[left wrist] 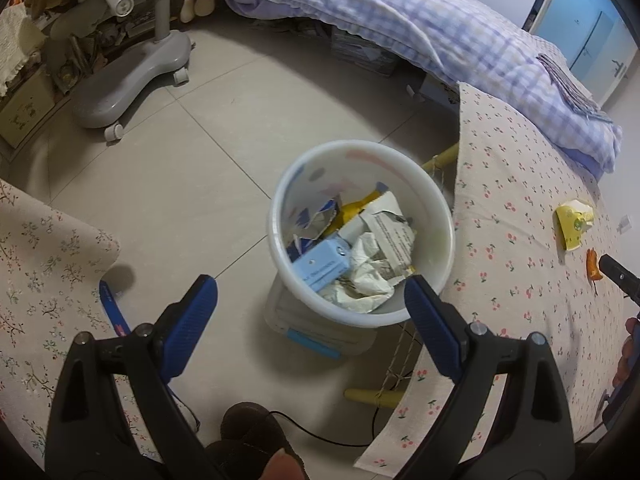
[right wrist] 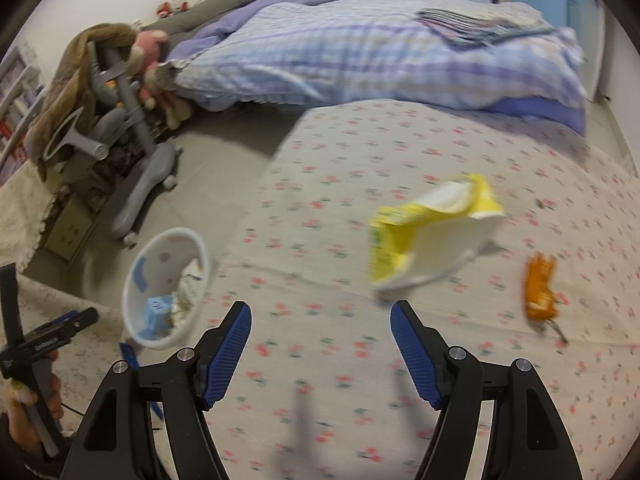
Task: Collect trash
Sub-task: 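Move both open grippers back toward the bed, then grasp the orange peel with the right gripper while the left grasps the yellow snack bag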
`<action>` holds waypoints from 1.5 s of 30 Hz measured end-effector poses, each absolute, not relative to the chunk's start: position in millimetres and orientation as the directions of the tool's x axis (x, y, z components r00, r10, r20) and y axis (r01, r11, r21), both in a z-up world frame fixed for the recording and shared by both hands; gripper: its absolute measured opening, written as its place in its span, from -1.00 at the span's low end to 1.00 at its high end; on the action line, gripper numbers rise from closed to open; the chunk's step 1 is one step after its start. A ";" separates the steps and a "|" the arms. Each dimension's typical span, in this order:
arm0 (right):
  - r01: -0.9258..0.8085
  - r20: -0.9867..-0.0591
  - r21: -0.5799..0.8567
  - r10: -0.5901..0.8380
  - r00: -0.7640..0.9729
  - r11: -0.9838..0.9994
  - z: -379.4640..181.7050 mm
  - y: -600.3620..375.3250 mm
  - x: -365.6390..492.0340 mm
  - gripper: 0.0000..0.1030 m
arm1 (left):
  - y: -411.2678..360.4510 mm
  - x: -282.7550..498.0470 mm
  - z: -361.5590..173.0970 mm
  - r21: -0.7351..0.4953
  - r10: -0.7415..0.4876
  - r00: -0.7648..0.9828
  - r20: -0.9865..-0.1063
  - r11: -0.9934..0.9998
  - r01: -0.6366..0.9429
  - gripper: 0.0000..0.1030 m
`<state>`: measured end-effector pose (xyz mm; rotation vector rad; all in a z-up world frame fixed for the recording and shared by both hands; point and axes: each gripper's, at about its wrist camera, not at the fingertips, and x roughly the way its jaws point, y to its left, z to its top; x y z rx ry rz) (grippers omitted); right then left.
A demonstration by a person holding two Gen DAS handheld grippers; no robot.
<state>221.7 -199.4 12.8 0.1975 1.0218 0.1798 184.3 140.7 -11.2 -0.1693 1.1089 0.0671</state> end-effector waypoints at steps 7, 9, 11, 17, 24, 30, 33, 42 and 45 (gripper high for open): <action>0.041 -0.837 0.240 0.186 0.514 0.970 3.1 -258.5 210.0 0.44 | 113.7 189.4 -7.4 -0.099 -0.044 0.461 -0.886 0.990 -0.096 0.97; 0.065 -0.840 0.234 0.168 0.516 0.970 0.8 -273.7 205.2 0.44 | 103.3 191.9 -7.0 -0.096 -0.048 0.463 -0.885 0.992 -0.080 0.97; 0.092 -0.843 0.225 0.146 0.517 0.970 -1.9 -290.3 201.3 0.44 | 93.5 193.7 -6.6 -0.094 -0.052 0.460 -0.886 0.993 -0.068 0.97; 0.197 -0.853 0.217 0.088 0.515 0.956 -10.4 -336.5 194.0 0.44 | 58.7 203.3 -5.6 -0.085 -0.067 0.449 -0.891 0.996 -0.021 0.97; 0.306 -0.871 0.224 0.049 0.489 0.925 -25.2 -381.9 202.0 0.44 | 11.4 219.3 -3.1 -0.081 -0.089 0.440 -0.894 0.996 0.037 0.97; 0.359 -0.872 0.306 0.108 0.477 0.882 -37.7 -393.1 216.2 0.44 | -31.1 233.9 -4.9 -0.070 -0.104 0.427 -0.898 0.993 0.094 0.97; 0.339 -0.870 0.313 0.124 0.478 0.887 -37.5 -380.4 226.6 0.44 | -50.4 240.0 -4.3 -0.067 -0.113 0.427 -0.897 0.990 0.123 0.97; 0.312 -0.900 0.263 0.116 0.421 0.913 -55.2 -360.5 246.1 -0.53 | -92.2 249.9 -8.6 -0.083 -0.149 0.434 -0.889 0.982 0.168 0.97; 0.316 -0.898 0.285 0.137 0.418 0.905 -54.5 -364.7 242.1 -0.63 | -107.4 253.1 -8.3 -0.085 -0.167 0.455 -0.875 0.977 0.194 0.97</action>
